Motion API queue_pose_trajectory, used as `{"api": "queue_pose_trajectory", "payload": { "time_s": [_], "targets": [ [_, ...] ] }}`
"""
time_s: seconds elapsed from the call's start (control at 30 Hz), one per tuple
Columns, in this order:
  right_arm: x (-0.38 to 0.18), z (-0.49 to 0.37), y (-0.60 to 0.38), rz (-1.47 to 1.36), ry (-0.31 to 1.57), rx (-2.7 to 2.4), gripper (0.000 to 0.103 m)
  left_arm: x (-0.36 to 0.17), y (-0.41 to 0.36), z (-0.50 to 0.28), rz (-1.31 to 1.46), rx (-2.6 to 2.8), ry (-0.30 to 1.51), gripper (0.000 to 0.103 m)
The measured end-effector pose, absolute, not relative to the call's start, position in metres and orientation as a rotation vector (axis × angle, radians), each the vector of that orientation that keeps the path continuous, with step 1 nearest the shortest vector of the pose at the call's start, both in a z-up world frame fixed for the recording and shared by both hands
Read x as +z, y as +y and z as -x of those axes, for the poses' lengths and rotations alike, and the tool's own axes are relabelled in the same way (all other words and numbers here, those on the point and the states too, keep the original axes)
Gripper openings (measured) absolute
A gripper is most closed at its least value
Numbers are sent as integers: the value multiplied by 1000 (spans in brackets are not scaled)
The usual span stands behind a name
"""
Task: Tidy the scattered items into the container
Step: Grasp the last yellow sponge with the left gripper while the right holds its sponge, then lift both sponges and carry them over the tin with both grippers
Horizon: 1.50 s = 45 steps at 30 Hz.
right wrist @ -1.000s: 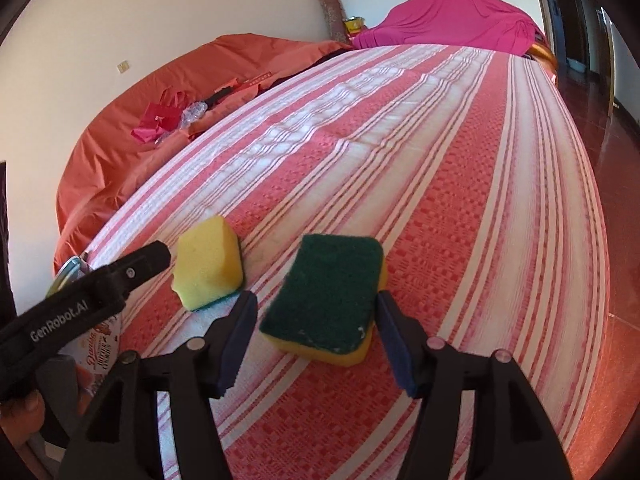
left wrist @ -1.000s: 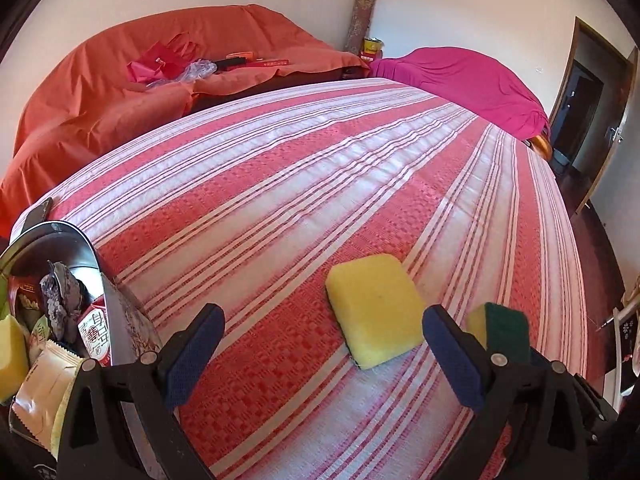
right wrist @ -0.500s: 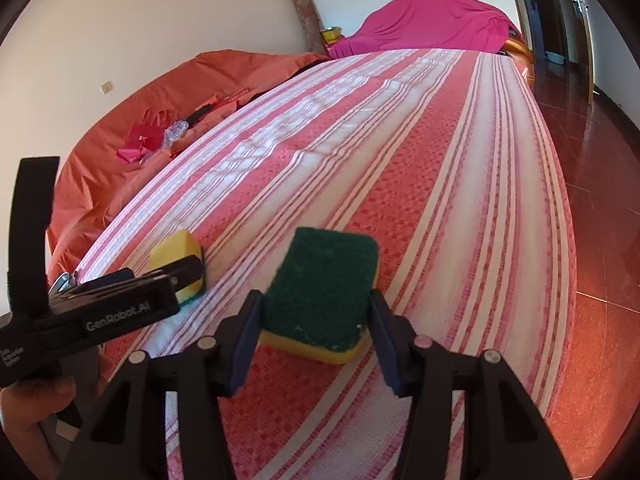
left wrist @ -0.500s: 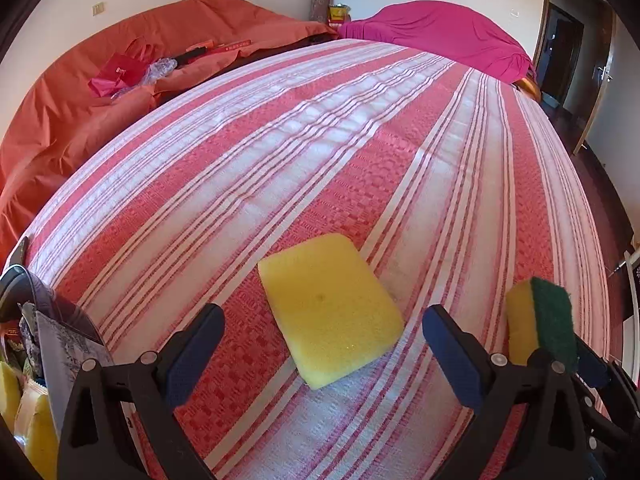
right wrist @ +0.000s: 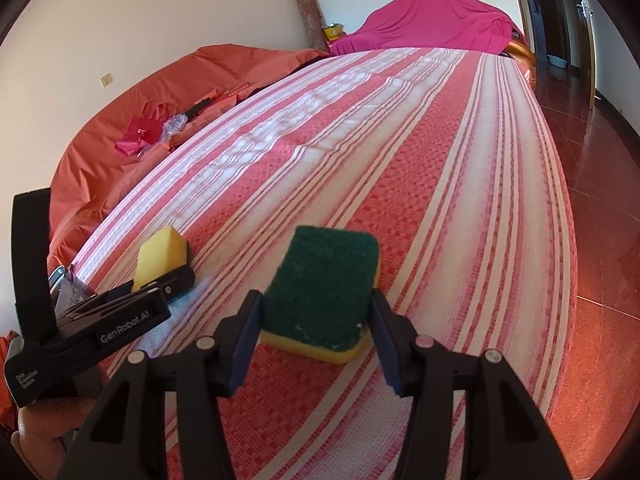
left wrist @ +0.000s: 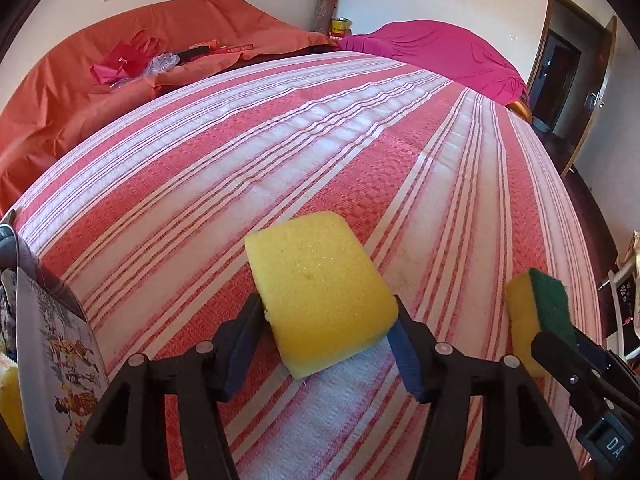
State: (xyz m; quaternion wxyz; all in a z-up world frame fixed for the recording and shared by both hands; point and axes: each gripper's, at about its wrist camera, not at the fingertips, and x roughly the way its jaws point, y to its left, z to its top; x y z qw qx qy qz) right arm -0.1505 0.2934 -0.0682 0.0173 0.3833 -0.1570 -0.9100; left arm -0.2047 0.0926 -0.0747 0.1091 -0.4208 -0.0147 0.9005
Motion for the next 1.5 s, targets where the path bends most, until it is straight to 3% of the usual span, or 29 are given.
{"api": "queue_pose_trajectory", "payload": {
  "time_s": [0.7,1.5],
  "targets": [
    [-51,127,254,-1066,-253,-2845,53,-52,84,130,1036,2722,-74,62],
    [-53,78,229,-1053,-229,-2806,53,-40,65,64,911,2747,-44,62]
  ]
}}
